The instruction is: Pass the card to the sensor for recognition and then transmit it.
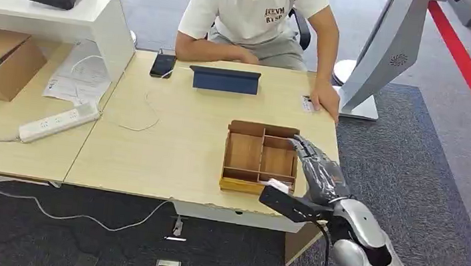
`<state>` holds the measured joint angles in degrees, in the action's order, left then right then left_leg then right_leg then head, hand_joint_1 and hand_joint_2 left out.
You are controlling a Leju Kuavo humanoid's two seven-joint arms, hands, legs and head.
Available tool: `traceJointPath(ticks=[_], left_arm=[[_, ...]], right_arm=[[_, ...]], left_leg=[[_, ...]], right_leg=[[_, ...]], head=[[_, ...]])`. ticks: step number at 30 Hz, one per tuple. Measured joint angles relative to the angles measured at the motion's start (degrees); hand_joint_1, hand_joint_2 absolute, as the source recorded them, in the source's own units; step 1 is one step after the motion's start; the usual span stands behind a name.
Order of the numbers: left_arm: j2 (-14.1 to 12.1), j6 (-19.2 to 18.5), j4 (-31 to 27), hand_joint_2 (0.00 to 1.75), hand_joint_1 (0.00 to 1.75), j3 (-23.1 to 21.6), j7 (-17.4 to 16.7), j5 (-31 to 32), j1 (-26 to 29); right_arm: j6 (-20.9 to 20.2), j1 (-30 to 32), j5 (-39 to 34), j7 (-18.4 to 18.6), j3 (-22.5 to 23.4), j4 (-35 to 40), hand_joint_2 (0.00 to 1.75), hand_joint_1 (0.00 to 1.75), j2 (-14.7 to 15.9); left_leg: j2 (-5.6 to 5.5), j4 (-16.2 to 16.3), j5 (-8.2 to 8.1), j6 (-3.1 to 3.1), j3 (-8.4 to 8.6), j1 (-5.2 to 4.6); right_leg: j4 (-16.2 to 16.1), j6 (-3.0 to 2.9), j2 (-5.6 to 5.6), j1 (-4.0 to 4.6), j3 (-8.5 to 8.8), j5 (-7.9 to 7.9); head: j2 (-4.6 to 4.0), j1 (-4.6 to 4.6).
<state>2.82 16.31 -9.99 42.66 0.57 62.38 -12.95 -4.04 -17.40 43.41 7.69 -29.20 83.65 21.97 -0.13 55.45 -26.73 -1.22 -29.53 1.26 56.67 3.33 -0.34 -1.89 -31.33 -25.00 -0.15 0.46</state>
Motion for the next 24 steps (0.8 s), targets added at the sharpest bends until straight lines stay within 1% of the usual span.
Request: traceJointPath(ticks=[4,9,13,15,18,21,24], left_arm=[[0.00,0.00,0.00,0.00,0.00,-0.02,0.02,0.20,-0.03],[0.00,-0.02,0.00,0.00,0.00,-0.02,-0.11,0.48,-0.07],[0.00,-0.15,0.00,0.00,0.00,-0.02,-0.53,0.52,-0.13],[0.00,-0.18,0.00,0.00,0.00,-0.02,-0.79,0.61,-0.15],[0.00,-0.17,0.00,0.00,0.00,-0.02,-0.81,0.68,-0.18],[0.00,-0.18,0.00,0.00,0.00,-0.02,-0.81,0.79,-0.18],[0.00,-0.18,0.00,0.00,0.00,-0.02,-0.83,0.96,-0.21]], right_arm=[[-1.42,0.09,0.37,1.09,-0.52,0.87,1.75,0.00,0.00],[-3.30,0.38,0.55,1.46,-1.11,0.94,1.75,0.00,-0.02],[-3.91,0.74,1.84,2.40,-1.92,0.92,1.75,0.00,-0.09],[-3.54,0.91,2.71,2.82,-2.25,0.83,1.75,0.00,-0.20],[-1.86,1.10,3.48,2.84,-2.53,0.70,1.75,0.00,-0.66],[-0.27,1.07,4.32,2.25,-2.90,0.11,1.75,0.00,-1.22],[2.40,0.71,5.13,1.29,-3.21,-1.05,1.75,0.00,-2.03]], left_leg=[[0.00,0.00,0.00,0.00,0.01,0.00],[0.00,0.00,0.00,0.00,0.01,0.00],[0.00,0.00,0.00,0.00,0.01,0.00],[0.00,0.00,0.00,0.00,0.00,0.00],[0.00,-0.01,0.00,0.00,0.00,0.00],[0.00,-0.01,0.00,0.00,-0.01,0.00],[0.01,-0.01,0.00,0.00,0.00,0.00]], right_leg=[[0.00,0.00,0.00,0.00,0.00,0.00],[0.00,0.00,0.00,0.00,0.00,0.00],[0.00,0.00,0.00,0.00,0.00,0.00],[0.00,0.00,0.00,0.00,0.00,0.00],[0.00,0.00,0.00,0.00,0.00,0.00],[0.00,0.00,0.00,0.00,0.00,0.00],[0.00,0.00,0.00,0.00,0.00,0.00]], head=[[0.00,0.02],[0.00,-0.02],[0.00,0.00],[0.00,0.00],[0.00,0.00],[0.00,0.00],[0.00,-0.02]])
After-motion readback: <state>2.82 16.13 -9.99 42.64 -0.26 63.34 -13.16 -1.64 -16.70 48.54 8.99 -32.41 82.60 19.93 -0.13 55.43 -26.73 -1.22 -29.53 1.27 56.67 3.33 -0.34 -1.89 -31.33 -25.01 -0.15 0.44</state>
